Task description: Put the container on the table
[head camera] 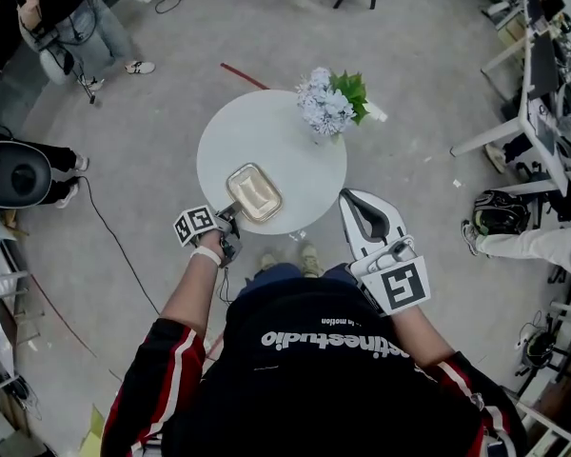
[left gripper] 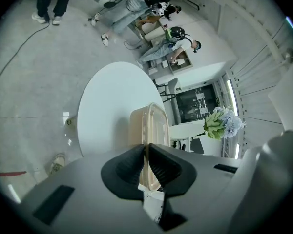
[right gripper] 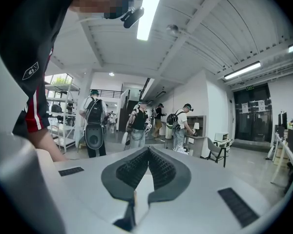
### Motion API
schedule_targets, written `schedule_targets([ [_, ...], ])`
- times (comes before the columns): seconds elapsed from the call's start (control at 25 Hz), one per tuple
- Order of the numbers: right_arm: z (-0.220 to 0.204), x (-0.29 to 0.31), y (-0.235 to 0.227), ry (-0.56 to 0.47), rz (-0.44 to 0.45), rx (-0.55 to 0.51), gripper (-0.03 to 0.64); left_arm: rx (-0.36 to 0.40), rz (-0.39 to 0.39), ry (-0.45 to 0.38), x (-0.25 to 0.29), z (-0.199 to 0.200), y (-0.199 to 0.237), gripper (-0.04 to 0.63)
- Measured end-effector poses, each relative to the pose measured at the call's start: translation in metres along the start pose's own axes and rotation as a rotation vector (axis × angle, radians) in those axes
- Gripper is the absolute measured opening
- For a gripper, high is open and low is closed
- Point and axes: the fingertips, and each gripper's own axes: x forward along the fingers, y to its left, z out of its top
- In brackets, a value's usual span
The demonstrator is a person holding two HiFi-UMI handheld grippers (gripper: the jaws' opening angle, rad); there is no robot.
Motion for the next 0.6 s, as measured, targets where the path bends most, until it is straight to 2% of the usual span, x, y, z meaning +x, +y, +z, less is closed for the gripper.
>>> schedule_targets([
  [0.2,0.004,-0.003,-0.003,-0.047,-0.028,0.019,0.011,-0.009,0.028,0.014,0.007,-0.004,0.015,0.047],
  [0.32,0.000,-0.006,-0.005,-0.001,-0.034,0.006,0.011,-0.016,0.035,0.020,0.011,-0.006,0.021,0.047],
  [0.6,-0.005,-0.009,-0.010,0.027,-0.056,0.000,0.011,-0.027,0.059,0.023,0.019,-0.010,0.031,0.048],
])
